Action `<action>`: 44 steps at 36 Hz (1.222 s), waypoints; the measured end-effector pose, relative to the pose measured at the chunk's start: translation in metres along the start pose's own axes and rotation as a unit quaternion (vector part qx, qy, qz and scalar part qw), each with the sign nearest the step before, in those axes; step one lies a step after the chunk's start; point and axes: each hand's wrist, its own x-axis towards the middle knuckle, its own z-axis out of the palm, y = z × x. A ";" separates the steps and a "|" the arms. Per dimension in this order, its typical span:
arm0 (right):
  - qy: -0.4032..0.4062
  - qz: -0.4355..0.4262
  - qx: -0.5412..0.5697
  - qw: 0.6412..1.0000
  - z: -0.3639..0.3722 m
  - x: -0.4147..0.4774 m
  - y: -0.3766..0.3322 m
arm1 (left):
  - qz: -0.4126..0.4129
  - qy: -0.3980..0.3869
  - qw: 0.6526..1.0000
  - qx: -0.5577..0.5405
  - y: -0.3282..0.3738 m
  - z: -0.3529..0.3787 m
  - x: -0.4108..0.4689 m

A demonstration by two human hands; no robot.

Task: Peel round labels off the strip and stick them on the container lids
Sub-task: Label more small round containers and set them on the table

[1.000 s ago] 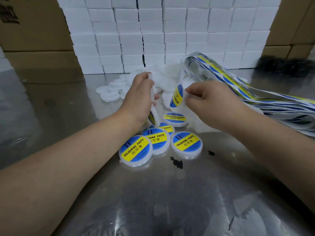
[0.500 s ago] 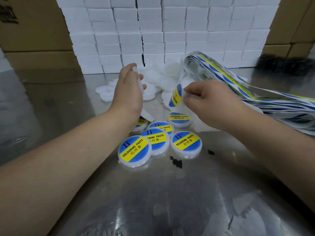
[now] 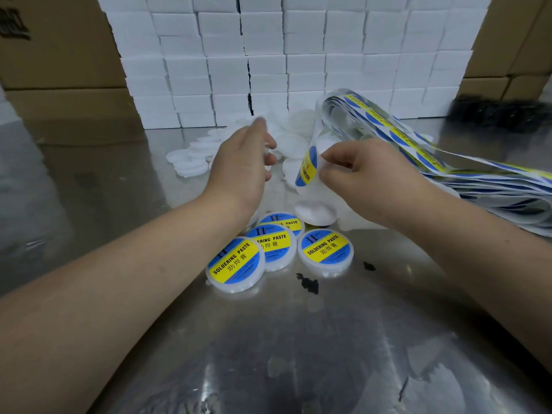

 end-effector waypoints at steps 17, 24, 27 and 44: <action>0.014 -0.045 0.047 0.998 -0.003 0.002 -0.002 | 0.243 -0.056 0.925 0.288 -0.013 0.000 -0.015; 0.010 0.047 -0.131 0.990 -0.016 0.008 0.002 | 0.198 0.016 0.952 0.234 -0.013 -0.007 -0.007; -0.002 0.114 -0.259 0.959 -0.023 0.011 0.003 | 0.171 0.059 0.966 0.184 -0.012 -0.013 -0.002; 0.103 0.051 0.007 0.993 -0.016 -0.006 -0.023 | 0.290 0.062 0.926 0.232 -0.012 -0.012 -0.008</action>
